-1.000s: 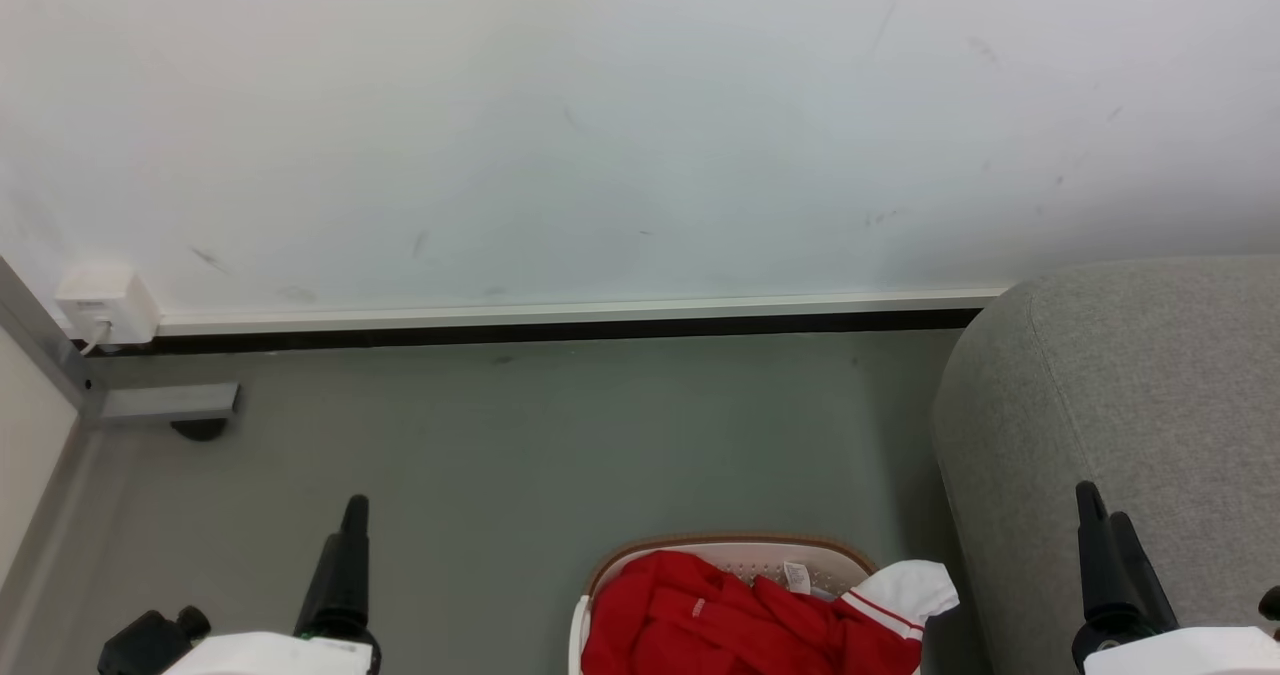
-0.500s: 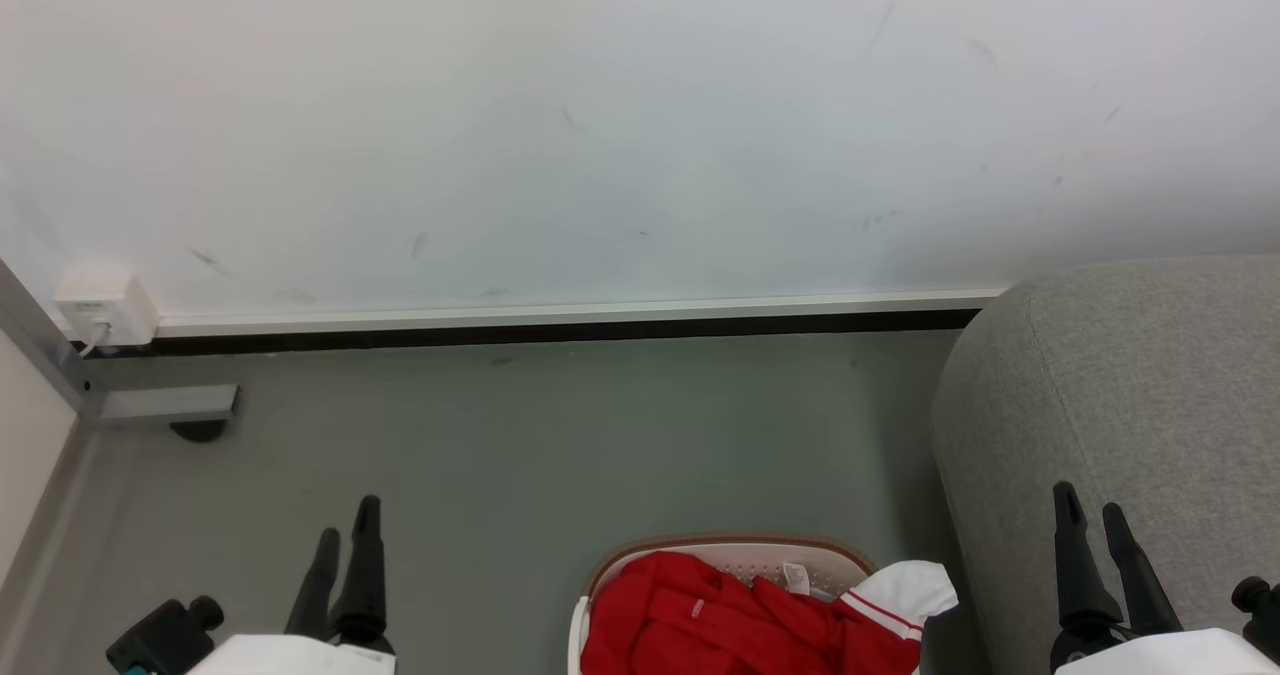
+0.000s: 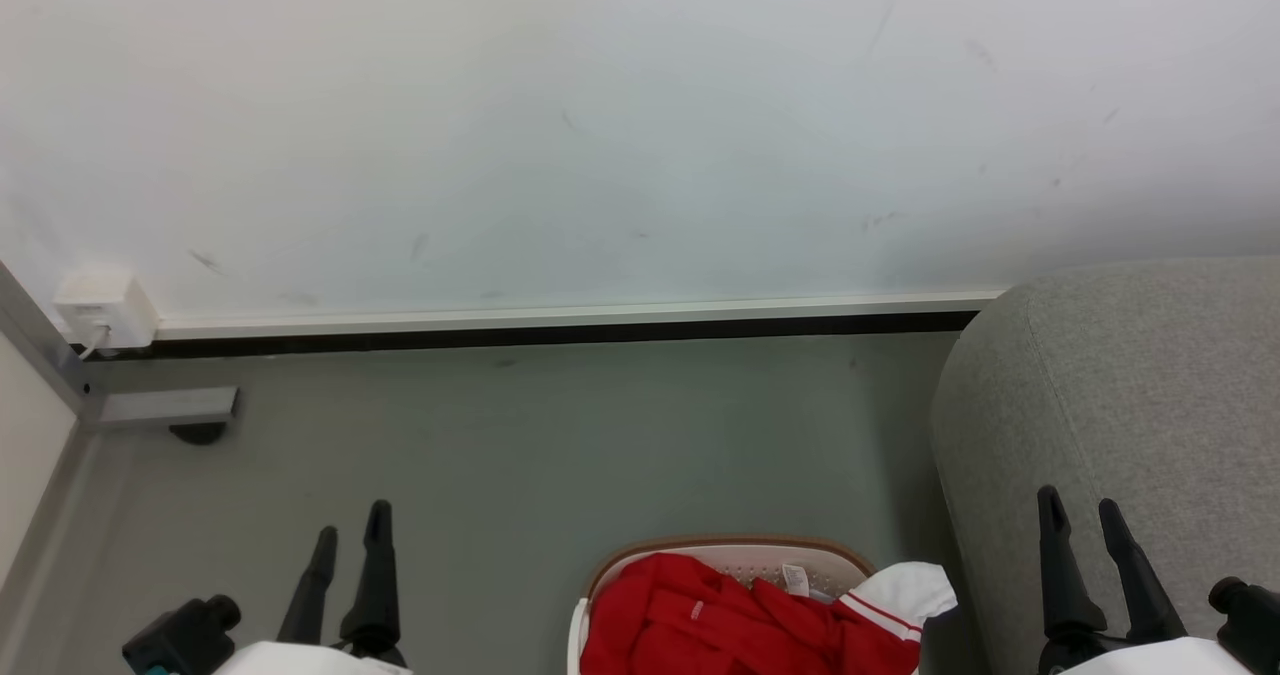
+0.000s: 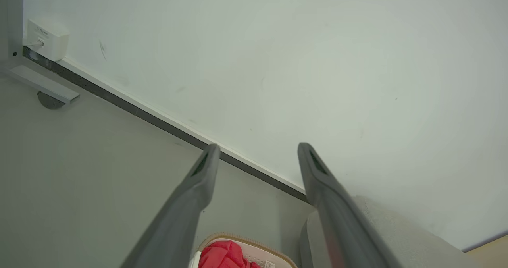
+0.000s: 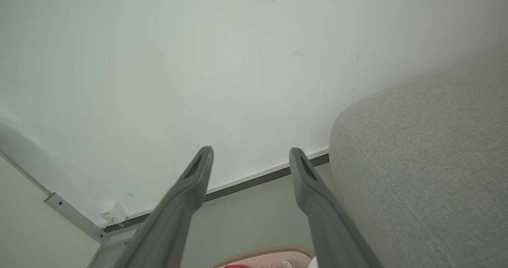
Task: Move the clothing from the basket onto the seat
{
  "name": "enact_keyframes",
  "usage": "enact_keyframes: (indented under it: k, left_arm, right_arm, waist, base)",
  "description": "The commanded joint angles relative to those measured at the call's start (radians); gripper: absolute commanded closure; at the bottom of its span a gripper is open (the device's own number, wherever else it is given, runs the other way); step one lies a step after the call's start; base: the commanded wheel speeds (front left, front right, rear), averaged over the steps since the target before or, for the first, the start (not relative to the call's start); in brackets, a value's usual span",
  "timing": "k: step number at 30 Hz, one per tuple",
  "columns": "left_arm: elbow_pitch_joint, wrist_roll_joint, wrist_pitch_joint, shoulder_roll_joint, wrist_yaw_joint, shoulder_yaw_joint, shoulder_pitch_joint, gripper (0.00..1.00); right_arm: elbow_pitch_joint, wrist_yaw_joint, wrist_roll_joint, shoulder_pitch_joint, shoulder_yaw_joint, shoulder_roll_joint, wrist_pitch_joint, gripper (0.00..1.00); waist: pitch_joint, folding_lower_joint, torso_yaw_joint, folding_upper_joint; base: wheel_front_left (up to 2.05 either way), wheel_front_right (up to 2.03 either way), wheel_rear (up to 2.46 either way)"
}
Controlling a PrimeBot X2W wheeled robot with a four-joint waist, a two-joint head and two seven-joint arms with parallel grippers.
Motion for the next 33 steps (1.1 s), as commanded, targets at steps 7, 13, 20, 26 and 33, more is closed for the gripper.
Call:
enact_keyframes:
  k: [7,13,20,26,33]
  left_arm:
    - [-0.005,0.102,-0.024,0.009,-0.002,-0.001,0.006,0.00]
    - [0.002,0.176,-0.038,0.009,-0.005,-0.001,0.013,0.00]
    - [0.012,0.253,-0.055,0.010,-0.006,0.003,0.017,0.00]
    - [0.012,0.312,-0.067,0.010,-0.007,0.004,0.019,0.00]
    - [0.017,0.384,-0.084,0.011,-0.011,0.006,0.019,0.00]
  right_arm:
    - [-0.014,-0.001,-0.087,0.005,0.011,-0.011,-0.026,0.00]
    - [-0.011,-0.001,-0.141,0.012,0.019,-0.012,-0.041,0.00]
    - [-0.010,-0.001,-0.206,0.016,0.015,-0.012,-0.058,0.00]
    - [-0.009,-0.001,-0.261,0.022,0.005,-0.012,-0.071,0.00]
    - [0.005,-0.002,-0.319,0.026,-0.004,-0.013,-0.086,0.00]
  waist:
    - [-0.001,0.0000,0.002,0.0000]
    - [-0.003,0.0000,0.004,0.0000]
    - [-0.002,0.0000,0.007,0.0000]
    - [0.002,0.0000,0.008,0.0000]
    - [0.006,0.0000,0.011,0.0000]
  base:
    - [0.00,0.00,0.00]
    - [0.00,0.00,0.00]
    - [0.00,0.00,0.00]
    - [0.00,0.00,0.00]
    - [0.00,0.00,0.00]
